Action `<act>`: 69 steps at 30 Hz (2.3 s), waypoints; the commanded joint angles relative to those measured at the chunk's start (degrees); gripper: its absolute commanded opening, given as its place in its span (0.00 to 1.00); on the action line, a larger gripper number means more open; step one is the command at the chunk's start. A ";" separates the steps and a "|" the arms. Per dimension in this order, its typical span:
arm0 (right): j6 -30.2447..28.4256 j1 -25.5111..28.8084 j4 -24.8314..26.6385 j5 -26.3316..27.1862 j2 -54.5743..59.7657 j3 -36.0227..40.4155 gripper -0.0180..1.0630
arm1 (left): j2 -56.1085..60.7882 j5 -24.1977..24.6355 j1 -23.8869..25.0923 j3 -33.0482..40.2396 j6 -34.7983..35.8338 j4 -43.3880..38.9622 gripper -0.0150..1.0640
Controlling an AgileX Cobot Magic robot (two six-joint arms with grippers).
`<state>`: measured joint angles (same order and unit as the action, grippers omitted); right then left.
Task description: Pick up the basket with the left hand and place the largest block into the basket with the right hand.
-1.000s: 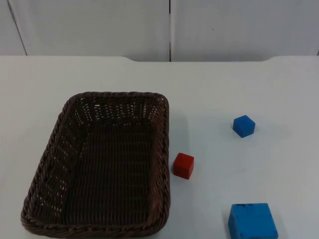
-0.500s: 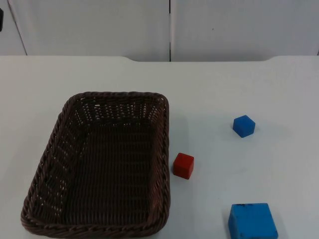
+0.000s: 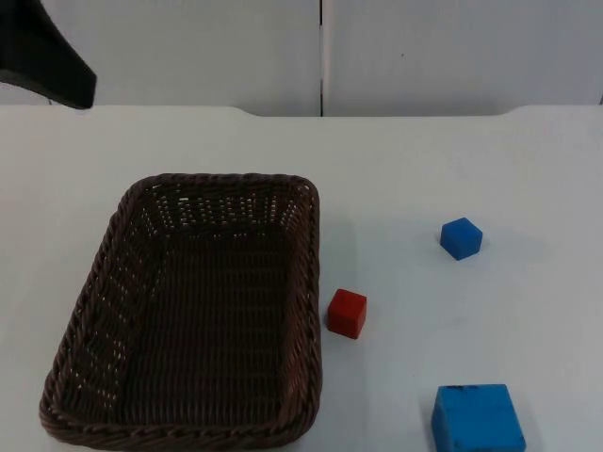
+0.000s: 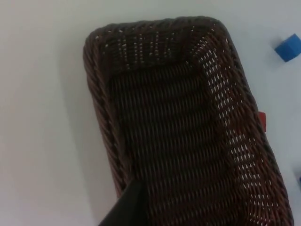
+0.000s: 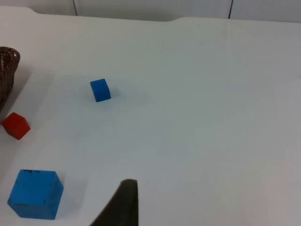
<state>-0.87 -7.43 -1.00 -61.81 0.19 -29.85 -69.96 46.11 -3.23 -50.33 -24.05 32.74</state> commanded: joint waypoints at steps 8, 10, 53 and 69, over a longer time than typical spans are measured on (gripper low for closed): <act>-0.01 0.32 -0.11 0.00 -0.19 0.33 0.99 | -9.03 -5.57 -2.91 -0.41 -0.15 0.83 0.92; -0.01 0.32 -0.11 0.00 -0.19 0.33 0.99 | -10.12 -6.32 -2.91 -0.41 -0.15 0.73 0.92; -0.01 0.32 -0.11 0.00 -0.19 0.33 0.99 | -44.37 -11.05 -2.67 -8.75 -5.38 -0.37 0.92; -0.01 0.32 -0.11 0.00 -0.19 0.33 0.99 | -44.88 -11.55 -2.67 -8.75 -5.48 1.46 0.21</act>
<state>-0.87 -7.43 -1.00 -61.95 0.19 -29.60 -114.88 34.58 -5.79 -58.82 -29.54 33.08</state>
